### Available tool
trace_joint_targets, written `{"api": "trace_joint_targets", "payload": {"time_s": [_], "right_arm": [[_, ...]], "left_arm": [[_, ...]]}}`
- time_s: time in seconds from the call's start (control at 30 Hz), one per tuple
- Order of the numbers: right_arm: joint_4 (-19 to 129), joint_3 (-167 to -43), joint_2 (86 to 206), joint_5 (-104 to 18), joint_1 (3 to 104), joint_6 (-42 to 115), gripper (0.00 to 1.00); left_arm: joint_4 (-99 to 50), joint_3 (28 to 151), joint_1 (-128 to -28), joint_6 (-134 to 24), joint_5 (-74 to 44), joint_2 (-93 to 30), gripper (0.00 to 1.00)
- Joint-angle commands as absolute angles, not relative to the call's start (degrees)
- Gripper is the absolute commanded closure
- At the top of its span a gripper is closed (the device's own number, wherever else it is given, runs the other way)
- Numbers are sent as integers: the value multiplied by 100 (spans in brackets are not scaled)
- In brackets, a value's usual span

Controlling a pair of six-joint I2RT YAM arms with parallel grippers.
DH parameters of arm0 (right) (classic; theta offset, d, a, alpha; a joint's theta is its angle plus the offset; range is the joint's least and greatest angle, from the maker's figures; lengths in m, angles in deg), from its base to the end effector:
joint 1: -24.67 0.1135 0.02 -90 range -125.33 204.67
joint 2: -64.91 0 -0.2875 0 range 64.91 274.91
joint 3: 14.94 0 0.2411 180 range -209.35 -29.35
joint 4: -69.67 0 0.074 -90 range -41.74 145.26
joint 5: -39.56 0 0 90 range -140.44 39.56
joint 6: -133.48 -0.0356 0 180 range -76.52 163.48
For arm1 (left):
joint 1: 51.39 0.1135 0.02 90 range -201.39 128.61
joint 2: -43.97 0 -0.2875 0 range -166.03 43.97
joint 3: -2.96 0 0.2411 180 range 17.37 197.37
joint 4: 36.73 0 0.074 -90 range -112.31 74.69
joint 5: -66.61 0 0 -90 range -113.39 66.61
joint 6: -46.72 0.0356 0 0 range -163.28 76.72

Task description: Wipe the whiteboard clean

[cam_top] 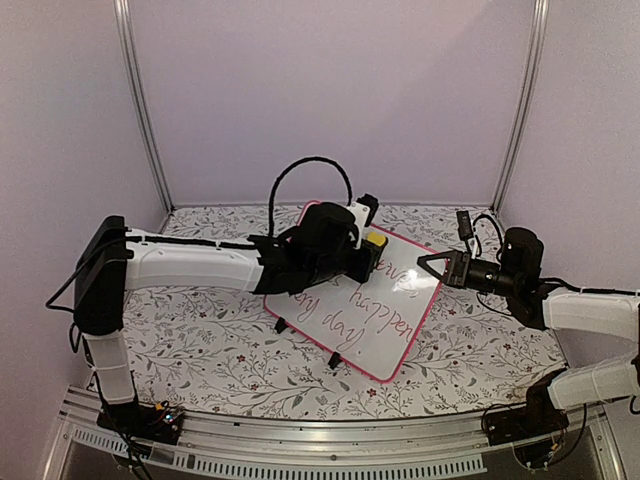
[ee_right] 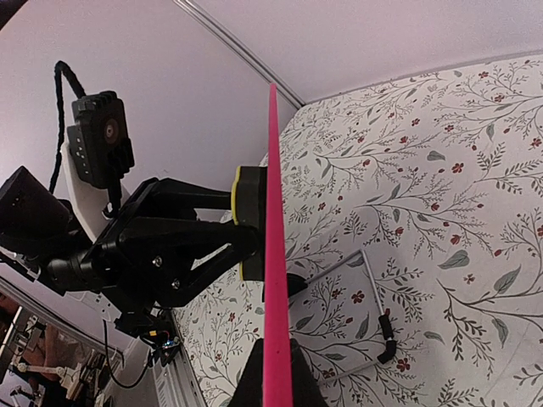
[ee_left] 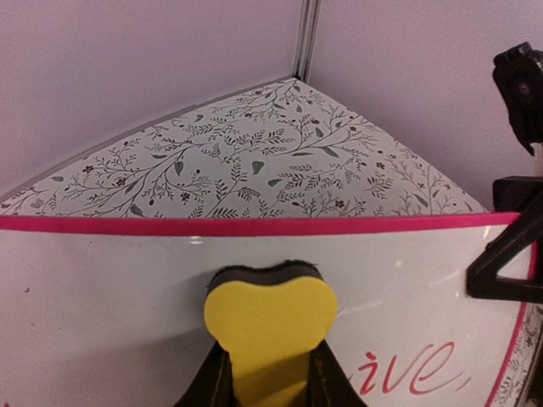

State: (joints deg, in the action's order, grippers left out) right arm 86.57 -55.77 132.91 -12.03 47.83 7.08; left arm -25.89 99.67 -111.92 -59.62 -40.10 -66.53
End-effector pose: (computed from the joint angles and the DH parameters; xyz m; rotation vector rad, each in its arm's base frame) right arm 0.2001 0.1096 0.2518 -0.3185 1.8830 1.3149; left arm 0.2318 -0.3894 0.2803 0.5831 1.9420 -0.5729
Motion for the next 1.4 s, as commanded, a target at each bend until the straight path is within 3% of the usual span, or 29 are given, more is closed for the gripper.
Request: {"api": "trace_joint_targets", "payload": {"time_s": [0.0,0.37,0.9,1.37], "right_arm": [[8341,-5555,13380,-484,5133,1210,100],[8365,-5582,13437,-500,5156,1219,100],[8304,-5624,13460,-494,5183,1252,100],[8383,-5666,13598,-449,5192,1228,100]], "left_arm": [[-2356,9546,-11169,-6053,-3918,-6791,100],[-2556,8280,-11175,-6440,-4101,-6143,100],[-2248,10233,-11190,-5912,-3717,-7067,100],[-2552,8377,-11214,-6500,-3868,-6381,100]]}}
